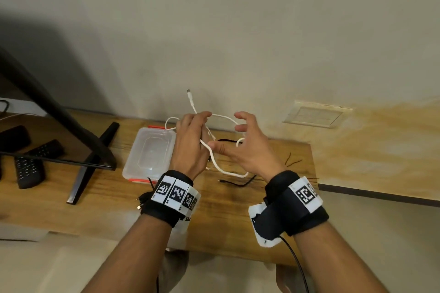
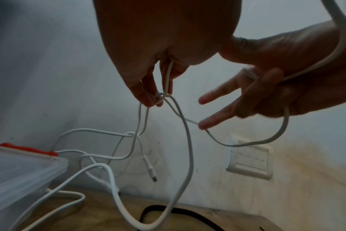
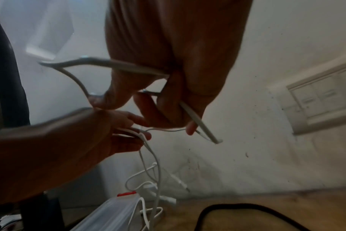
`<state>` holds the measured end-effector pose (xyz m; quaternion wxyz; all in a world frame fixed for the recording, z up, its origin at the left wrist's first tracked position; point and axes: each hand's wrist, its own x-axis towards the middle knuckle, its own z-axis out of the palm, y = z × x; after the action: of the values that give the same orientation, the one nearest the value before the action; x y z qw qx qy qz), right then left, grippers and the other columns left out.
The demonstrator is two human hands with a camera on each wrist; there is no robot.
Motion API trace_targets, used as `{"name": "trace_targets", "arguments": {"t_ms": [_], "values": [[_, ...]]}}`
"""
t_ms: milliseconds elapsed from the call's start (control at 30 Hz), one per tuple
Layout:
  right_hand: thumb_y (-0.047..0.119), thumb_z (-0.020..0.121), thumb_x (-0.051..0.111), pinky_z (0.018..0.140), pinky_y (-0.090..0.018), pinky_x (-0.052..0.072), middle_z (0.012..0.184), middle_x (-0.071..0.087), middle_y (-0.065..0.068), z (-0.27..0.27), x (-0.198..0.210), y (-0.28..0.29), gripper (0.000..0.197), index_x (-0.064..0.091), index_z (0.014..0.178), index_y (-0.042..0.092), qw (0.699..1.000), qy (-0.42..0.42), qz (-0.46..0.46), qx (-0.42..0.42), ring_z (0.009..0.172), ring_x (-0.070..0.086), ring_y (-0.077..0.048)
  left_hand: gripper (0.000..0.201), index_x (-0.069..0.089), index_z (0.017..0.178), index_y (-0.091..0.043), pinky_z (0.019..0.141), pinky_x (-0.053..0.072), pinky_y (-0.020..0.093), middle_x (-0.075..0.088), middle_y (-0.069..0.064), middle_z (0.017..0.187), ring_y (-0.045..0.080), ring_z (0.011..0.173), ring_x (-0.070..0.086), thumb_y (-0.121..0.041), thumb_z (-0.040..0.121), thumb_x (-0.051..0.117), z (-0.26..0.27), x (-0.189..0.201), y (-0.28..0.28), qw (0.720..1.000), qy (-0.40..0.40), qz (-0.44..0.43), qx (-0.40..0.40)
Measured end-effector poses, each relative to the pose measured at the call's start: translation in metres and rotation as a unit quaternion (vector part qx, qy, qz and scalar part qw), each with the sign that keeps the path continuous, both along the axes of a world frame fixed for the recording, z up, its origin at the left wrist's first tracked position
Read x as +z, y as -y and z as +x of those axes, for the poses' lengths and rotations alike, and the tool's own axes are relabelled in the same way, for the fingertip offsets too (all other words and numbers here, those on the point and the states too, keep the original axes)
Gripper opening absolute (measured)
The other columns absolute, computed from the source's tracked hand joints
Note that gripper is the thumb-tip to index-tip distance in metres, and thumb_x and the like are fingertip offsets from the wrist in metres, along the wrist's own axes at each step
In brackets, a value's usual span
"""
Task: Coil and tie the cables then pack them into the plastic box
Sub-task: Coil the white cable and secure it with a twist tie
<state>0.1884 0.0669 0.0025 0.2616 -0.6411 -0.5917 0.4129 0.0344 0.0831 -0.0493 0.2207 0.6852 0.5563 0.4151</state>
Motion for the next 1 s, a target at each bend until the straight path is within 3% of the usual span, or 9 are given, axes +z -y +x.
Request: {"name": "trace_targets", "arguments": {"t_ms": [133, 267, 400, 567, 700, 800, 900, 933, 1000], "values": [[0.085, 0.049, 0.068, 0.097, -0.048, 0.054, 0.136, 0.053, 0.005, 0.002, -0.006, -0.005, 0.126, 0.016, 0.155, 0.04, 1.0, -0.007, 0.006, 0.005, 0.109, 0.062, -0.02, 0.049, 0.059, 0.128, -0.01, 0.095, 0.041, 0.029, 0.059, 0.006, 0.115, 0.021, 0.111, 0.051, -0.03, 0.096, 0.028, -0.001, 0.006, 0.004, 0.999, 0.029, 0.028, -0.014], [0.059, 0.085, 0.067, 0.074, -0.017, 0.046, 0.093, 0.072, 0.009, 0.012, -0.008, -0.009, 0.083, 0.025, 0.154, 0.038, 0.999, 0.036, 0.017, 0.025, 0.079, 0.065, 0.003, 0.036, 0.061, 0.124, -0.009, 0.093, 0.046, 0.037, 0.061, 0.005, 0.113, 0.022, 0.108, 0.055, -0.013, 0.099, 0.035, -0.008, 0.008, 0.006, 0.997, 0.034, 0.055, -0.033], [0.043, 0.091, 0.07, 0.055, -0.015, 0.041, 0.066, 0.072, 0.004, 0.009, -0.017, -0.012, 0.028, 0.067, 0.114, 0.029, 0.998, 0.057, 0.001, 0.009, 0.055, 0.062, 0.007, 0.036, 0.059, 0.126, -0.01, 0.092, 0.046, 0.034, 0.063, 0.001, 0.11, 0.018, 0.107, 0.055, -0.014, 0.101, 0.034, -0.008, 0.012, 0.012, 0.996, 0.036, 0.053, -0.067], [0.027, 0.087, 0.074, 0.061, -0.022, 0.046, 0.073, 0.066, 0.009, 0.005, -0.018, -0.016, 0.008, 0.069, 0.084, 0.022, 0.997, 0.049, 0.064, 0.015, 0.067, 0.064, -0.007, 0.032, 0.057, 0.126, -0.009, 0.091, 0.048, 0.035, 0.064, -0.002, 0.107, 0.017, 0.105, 0.057, -0.013, 0.1, 0.037, -0.009, 0.015, 0.013, 0.996, 0.047, 0.06, -0.056], [0.015, 0.089, 0.069, 0.06, -0.013, 0.043, 0.074, 0.06, 0.008, 0.0, -0.003, -0.012, 0.004, 0.067, 0.085, 0.015, 0.99, -0.05, 0.134, 0.0, 0.063, 0.053, -0.002, 0.044, 0.039, 0.142, -0.015, 0.085, 0.051, 0.038, 0.063, 0.0, 0.104, 0.021, 0.098, 0.059, -0.011, 0.099, 0.046, -0.014, 0.001, 0.004, 1.0, 0.012, 0.004, 0.003], [0.01, 0.091, 0.064, 0.058, -0.02, 0.043, 0.073, 0.058, 0.006, 0.0, 0.011, -0.008, 0.009, 0.062, 0.083, 0.013, 0.977, -0.186, 0.108, -0.008, 0.064, 0.052, -0.006, 0.048, 0.038, 0.142, -0.018, 0.082, 0.045, 0.037, 0.062, 0.007, 0.105, 0.026, 0.099, 0.055, -0.009, 0.096, 0.047, -0.021, -0.012, -0.005, 0.997, -0.062, -0.041, 0.025], [0.012, 0.087, 0.052, 0.043, -0.024, 0.031, 0.076, 0.064, -0.007, 0.002, 0.021, -0.008, 0.006, 0.053, 0.082, 0.009, 0.91, -0.414, 0.032, -0.013, 0.064, 0.057, -0.019, 0.046, 0.049, 0.134, -0.013, 0.089, 0.041, 0.039, 0.062, 0.012, 0.113, 0.035, 0.107, 0.054, -0.005, 0.089, 0.057, -0.027, -0.024, -0.012, 0.984, -0.151, -0.091, 0.028], [0.011, 0.087, 0.049, 0.041, -0.025, 0.028, 0.079, 0.065, -0.011, 0.002, 0.022, -0.009, 0.005, 0.048, 0.082, 0.009, 0.895, -0.445, 0.007, -0.018, 0.062, 0.059, -0.022, 0.049, 0.05, 0.134, -0.013, 0.092, 0.041, 0.041, 0.062, 0.012, 0.116, 0.035, 0.109, 0.053, -0.005, 0.087, 0.06, -0.027, -0.026, -0.013, 0.982, -0.156, -0.103, 0.035], [0.008, 0.094, 0.045, 0.038, -0.025, 0.024, 0.081, 0.068, -0.015, 0.001, 0.019, -0.007, 0.007, 0.042, 0.088, 0.012, 0.929, -0.368, -0.04, -0.023, 0.053, 0.057, -0.022, 0.046, 0.052, 0.134, -0.013, 0.093, 0.042, 0.043, 0.062, 0.014, 0.118, 0.036, 0.112, 0.051, -0.006, 0.089, 0.056, -0.025, -0.027, -0.014, 0.983, -0.144, -0.099, 0.054]]}}
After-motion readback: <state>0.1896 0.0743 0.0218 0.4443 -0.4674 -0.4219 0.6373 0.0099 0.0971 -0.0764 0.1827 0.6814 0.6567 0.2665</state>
